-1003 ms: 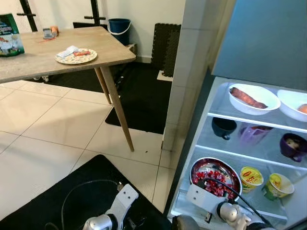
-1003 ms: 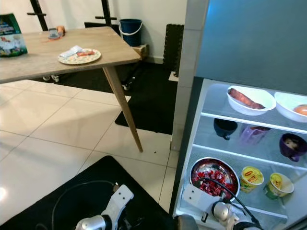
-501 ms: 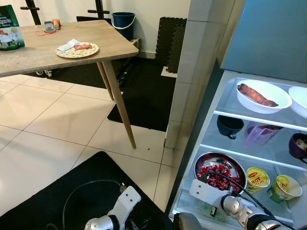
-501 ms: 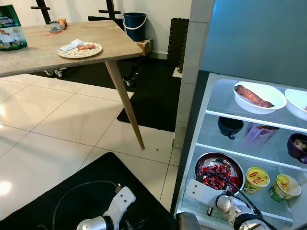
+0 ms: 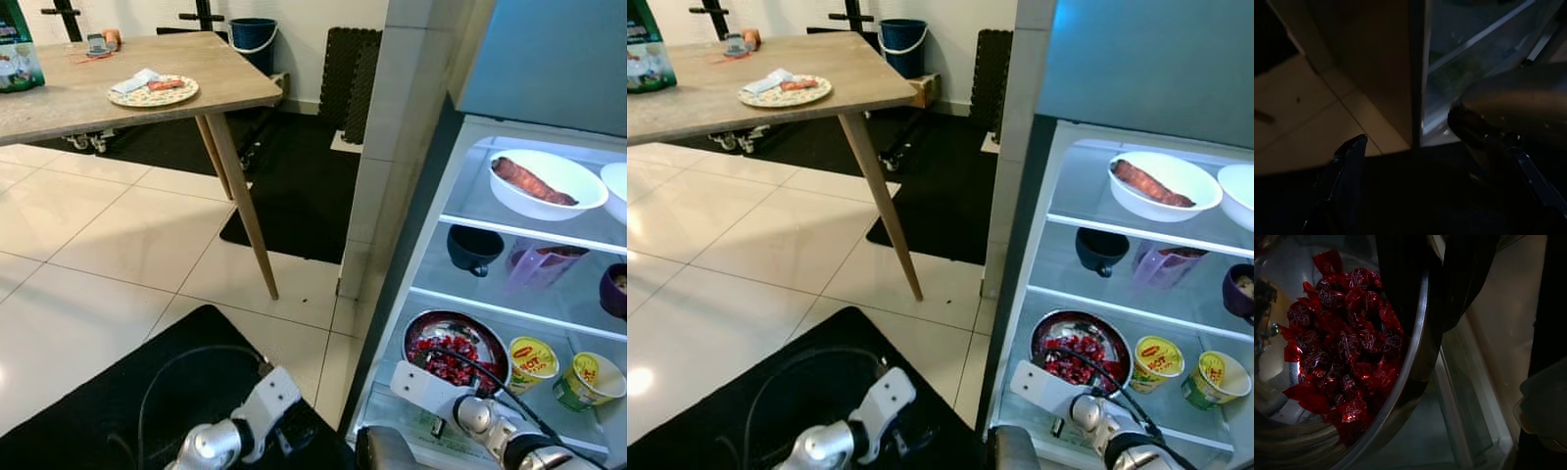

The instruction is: Restocking fridge

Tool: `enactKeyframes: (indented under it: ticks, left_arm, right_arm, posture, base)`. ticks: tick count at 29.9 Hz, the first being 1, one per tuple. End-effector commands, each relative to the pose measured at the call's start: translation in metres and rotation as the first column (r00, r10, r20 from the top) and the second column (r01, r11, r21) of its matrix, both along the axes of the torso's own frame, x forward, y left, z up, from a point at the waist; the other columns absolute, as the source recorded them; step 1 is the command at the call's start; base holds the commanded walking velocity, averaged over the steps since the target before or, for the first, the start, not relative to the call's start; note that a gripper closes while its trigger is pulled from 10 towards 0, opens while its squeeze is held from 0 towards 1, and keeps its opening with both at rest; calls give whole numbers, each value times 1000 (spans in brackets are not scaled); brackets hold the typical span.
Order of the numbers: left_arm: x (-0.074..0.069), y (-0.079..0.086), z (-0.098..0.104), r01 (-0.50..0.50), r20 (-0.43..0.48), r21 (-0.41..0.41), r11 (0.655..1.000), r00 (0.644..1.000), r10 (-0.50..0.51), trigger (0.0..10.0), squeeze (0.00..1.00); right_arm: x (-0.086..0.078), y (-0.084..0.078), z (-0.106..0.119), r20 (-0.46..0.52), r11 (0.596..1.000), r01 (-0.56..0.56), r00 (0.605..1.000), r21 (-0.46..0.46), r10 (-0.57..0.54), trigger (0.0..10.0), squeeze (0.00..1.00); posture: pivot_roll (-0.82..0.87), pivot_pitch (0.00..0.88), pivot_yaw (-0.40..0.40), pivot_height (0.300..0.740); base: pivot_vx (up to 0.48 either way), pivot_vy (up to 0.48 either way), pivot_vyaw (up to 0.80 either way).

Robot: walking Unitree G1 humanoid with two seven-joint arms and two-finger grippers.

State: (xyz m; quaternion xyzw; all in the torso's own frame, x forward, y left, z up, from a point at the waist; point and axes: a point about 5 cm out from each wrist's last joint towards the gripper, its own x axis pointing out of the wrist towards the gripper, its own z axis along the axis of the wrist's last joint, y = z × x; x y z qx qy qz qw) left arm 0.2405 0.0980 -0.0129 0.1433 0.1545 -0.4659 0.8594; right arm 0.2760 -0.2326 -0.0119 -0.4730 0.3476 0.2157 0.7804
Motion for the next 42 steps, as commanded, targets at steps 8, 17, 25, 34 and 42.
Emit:
enactKeyframes:
  ticks: [8,17,25,34,42]
  left_arm:
    - [-2,-13,14,112,78,-53,992,991,-108,10000,0]
    - [-7,-21,21,159,106,-71,985,983,-151,10000,0]
    - [-13,-14,28,139,129,-94,986,984,-126,10000,0]
    - [-16,-10,44,128,173,-128,983,979,-105,10000,0]
    - [-19,-7,60,118,199,-140,983,976,-89,10000,0]
  right_arm:
    - [5,-15,8,16,996,84,996,-22,-83,10000,0]
    - [8,-6,8,23,998,70,997,10,-70,10000,0]
    - [20,-2,18,49,999,37,998,5,-38,10000,0]
    - [26,-6,25,63,999,32,998,-24,-30,10000,0]
    - [26,-10,27,69,998,50,997,-43,-47,10000,0]
  posture:
    - [-32,93,31,441]
    - [-23,106,43,431]
    - [0,183,45,431]
    - [20,246,54,431]
    - [36,280,57,431]
  base:
    - [0,0,0]
    - [0,0,0]
    - [0,0,0]
    - [0,0,0]
    - [0,0,0]
